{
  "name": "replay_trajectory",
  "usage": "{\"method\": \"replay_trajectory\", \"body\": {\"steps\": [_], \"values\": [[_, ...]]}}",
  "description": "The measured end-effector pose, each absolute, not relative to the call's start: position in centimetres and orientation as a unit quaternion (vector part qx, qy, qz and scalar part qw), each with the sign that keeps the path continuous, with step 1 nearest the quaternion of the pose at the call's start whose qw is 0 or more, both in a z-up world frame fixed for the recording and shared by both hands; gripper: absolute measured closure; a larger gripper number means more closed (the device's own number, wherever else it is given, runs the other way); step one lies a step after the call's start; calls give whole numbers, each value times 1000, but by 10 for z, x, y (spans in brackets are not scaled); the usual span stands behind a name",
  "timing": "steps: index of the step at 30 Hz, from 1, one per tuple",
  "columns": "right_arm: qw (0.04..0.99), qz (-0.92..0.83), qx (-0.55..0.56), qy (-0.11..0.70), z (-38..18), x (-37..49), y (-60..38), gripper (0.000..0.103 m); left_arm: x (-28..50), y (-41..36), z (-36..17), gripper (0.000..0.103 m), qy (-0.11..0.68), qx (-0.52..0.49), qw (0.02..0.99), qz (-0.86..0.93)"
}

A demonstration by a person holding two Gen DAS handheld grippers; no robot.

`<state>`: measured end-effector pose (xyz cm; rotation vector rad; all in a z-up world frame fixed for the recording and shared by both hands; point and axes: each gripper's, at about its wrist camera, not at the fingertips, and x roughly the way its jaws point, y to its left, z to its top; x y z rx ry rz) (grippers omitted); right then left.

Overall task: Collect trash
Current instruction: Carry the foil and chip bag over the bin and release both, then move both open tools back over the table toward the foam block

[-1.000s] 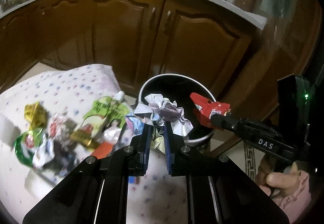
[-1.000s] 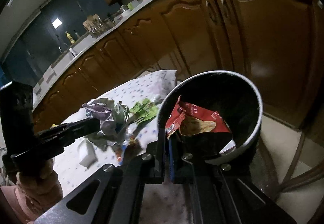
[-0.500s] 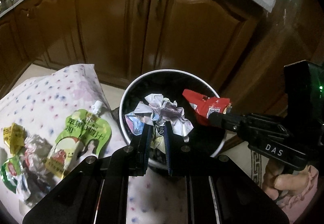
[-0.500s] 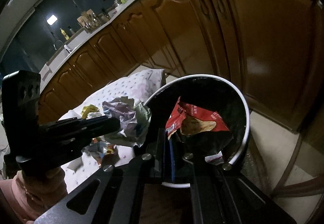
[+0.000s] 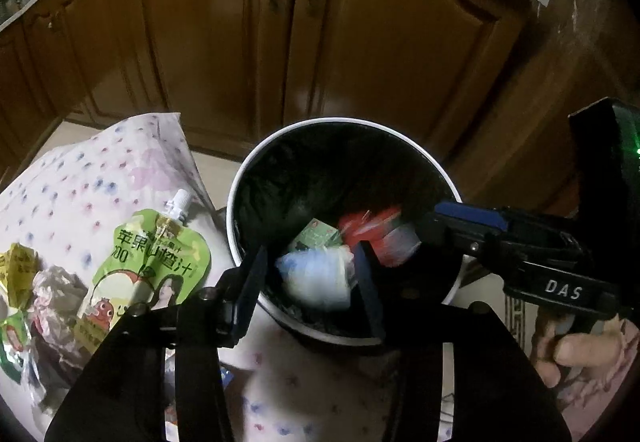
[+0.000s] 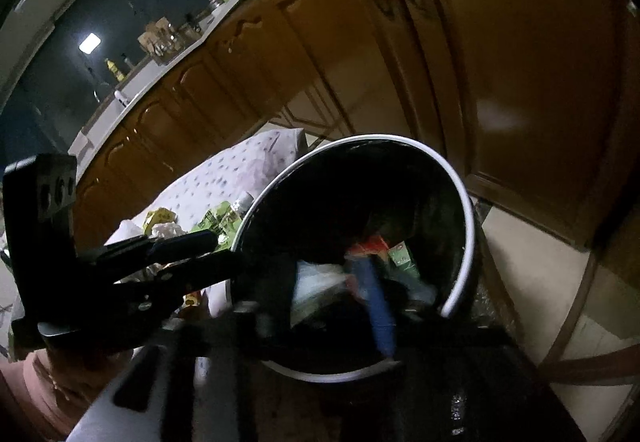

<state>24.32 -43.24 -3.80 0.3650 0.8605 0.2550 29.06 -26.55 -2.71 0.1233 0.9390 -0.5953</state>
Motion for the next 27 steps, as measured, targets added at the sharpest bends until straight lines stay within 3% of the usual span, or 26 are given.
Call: {"method": "replay_trajectory", "body": {"steps": [7,12,17,20,27], "values": [[891,118,190,395,-33,228,-433,57,275,-237,-19,57,436,17,857,-273],[906,118,192,359,-27,208,-419,26,255,-205,-18,57,435,-27,860,-265],[912,123,197,337,-26,188,-397,24,231,-176,-15,57,421,-48,871,-250],[919,122,197,318,-26,173,-381,19,219,-156,-13,52,411,-57,880,-233],[921,126,199,311,-32,157,-350,12,201,-108,-19,52,409,-85,887,-199]]}}
